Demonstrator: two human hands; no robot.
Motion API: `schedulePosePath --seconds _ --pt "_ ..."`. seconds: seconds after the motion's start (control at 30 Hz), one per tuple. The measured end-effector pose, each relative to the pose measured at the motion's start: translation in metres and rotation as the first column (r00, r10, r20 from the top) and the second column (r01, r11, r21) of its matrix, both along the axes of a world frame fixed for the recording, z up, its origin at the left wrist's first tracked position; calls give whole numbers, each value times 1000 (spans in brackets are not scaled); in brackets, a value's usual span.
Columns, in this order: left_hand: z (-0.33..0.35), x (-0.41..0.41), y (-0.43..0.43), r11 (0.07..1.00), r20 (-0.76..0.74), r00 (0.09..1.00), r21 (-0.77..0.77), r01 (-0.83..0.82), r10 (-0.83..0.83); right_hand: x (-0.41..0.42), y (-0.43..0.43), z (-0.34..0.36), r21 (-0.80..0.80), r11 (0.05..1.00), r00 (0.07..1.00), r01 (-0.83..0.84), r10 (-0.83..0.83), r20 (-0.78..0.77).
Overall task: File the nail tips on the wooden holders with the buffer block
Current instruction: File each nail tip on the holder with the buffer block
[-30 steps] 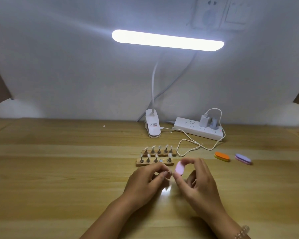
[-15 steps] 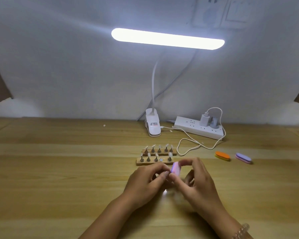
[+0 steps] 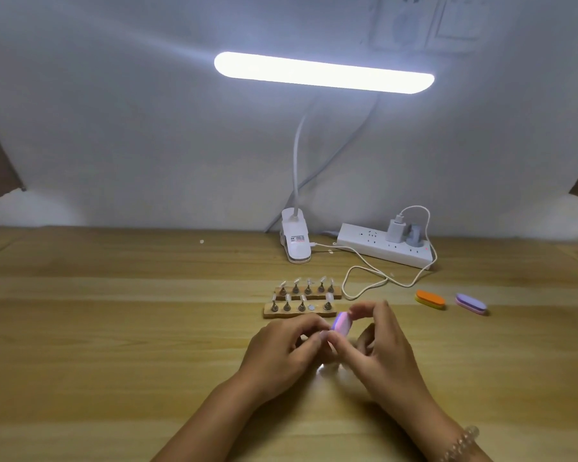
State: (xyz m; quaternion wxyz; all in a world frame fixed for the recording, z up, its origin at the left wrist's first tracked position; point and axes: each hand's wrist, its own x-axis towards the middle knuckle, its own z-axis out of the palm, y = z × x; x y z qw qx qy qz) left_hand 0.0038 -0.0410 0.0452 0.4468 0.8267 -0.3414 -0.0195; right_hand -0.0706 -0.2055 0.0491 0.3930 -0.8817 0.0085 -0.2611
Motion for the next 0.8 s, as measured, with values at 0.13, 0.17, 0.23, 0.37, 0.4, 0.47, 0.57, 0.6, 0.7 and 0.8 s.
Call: schedulePosePath --seconds 0.13,0.17,0.23,0.37,0.4,0.47,0.57,0.6,0.7,0.8 --pt "-1 -1 1 999 -23 1000 -46 19 -20 -6 7 1 -146 987 994 -73 83 68" --pt "-1 -1 1 998 -33 999 -62 15 -17 -8 8 2 -168 981 991 -100 113 71" --pt "-1 0 0 997 -51 999 -78 -3 -1 -8 6 3 -161 980 989 -118 131 71" --pt "-1 0 0 998 -53 999 -68 -6 3 -7 7 6 -205 977 992 -61 83 99" --pt "0 0 0 998 -60 998 -64 0 -3 -5 5 6 -166 986 993 -31 49 104" --pt "0 0 1 998 -75 997 -63 9 -14 -3 1 6 -99 995 995 19 -9 98" --pt "0 0 1 998 -66 998 -66 -3 -2 -9 4 5 -190 981 994 -41 59 94" --pt "1 0 1 998 -61 998 -63 -6 2 -9 5 6 -184 982 995 -45 61 85" --pt "1 0 1 999 -68 998 -48 -5 2 -4 0 5 -86 995 996 40 -33 81" --pt "1 -1 1 999 -54 999 -36 -9 8 -8 6 7 -189 982 995 -21 39 95"
